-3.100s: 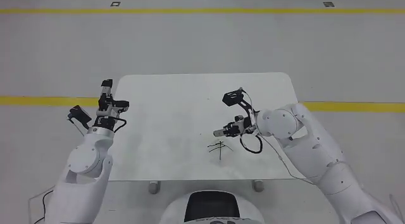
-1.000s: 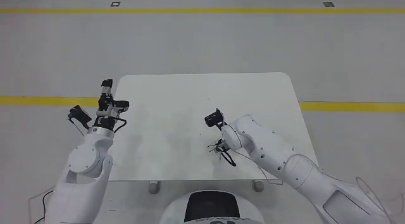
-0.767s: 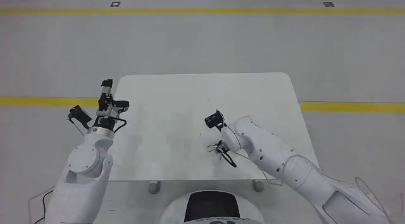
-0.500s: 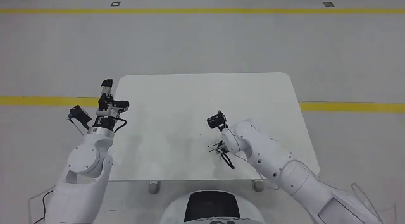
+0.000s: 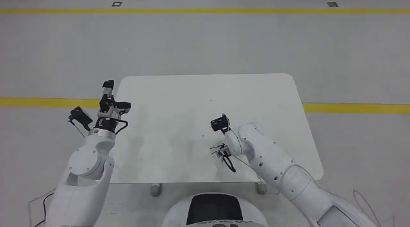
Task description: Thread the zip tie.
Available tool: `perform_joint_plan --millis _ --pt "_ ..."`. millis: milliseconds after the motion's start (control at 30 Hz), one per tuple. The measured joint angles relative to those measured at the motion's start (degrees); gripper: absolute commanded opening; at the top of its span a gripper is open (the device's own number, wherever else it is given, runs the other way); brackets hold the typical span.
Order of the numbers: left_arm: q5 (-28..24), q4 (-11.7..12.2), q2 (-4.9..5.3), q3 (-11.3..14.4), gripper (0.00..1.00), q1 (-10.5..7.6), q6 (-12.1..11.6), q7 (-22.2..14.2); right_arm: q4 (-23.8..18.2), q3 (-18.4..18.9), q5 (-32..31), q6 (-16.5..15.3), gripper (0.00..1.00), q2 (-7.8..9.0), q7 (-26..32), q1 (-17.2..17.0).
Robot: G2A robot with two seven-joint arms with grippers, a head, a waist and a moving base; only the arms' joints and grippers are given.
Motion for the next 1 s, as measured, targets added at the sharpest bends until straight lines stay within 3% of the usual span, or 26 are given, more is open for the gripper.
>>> perform_joint_plan --millis 200,633,667,700,733,767,833,1000 --pt "0.0 0.0 0.0 0.0 1.0 0.0 0.0 0.0 2.9 -2.0 0.7 0.3 1.0 -1.29 -3.0 1.6" --pt "0.0 0.0 0.0 0.0 1.0 0.0 0.0 0.0 3.2 -1.8 -0.9 1.1 1.0 -1.41 -3.8 0.5" --pt "0.0 0.0 0.0 0.0 1.0 0.0 0.0 0.0 3.2 -1.7 -1.1 1.1 0.94 -1.46 -3.7 0.3" --pt "0.0 0.0 0.0 0.0 1.0 0.0 0.0 0.0 3.2 -1.5 -1.2 1.1 0.83 -1.5 -3.7 0.2" --pt "0.0 0.0 0.0 0.0 1.0 0.0 0.0 0.0 3.2 -1.3 -1.2 1.1 0.63 -1.54 -3.7 0.1" --pt "0.0 0.0 0.0 0.0 1.0 0.0 0.0 0.0 3.2 -1.1 -1.4 1.1 0.56 -1.59 -3.8 -0.1" --pt "0.0 0.0 0.0 0.0 1.0 0.0 0.0 0.0 3.0 -0.8 -1.5 1.1 0.5 -1.64 -4.0 -0.4" --pt "0.0 0.0 0.0 0.0 1.0 0.0 0.0 0.0 2.6 -0.2 -1.6 0.5 0.46 -1.68 -4.6 -1.1"
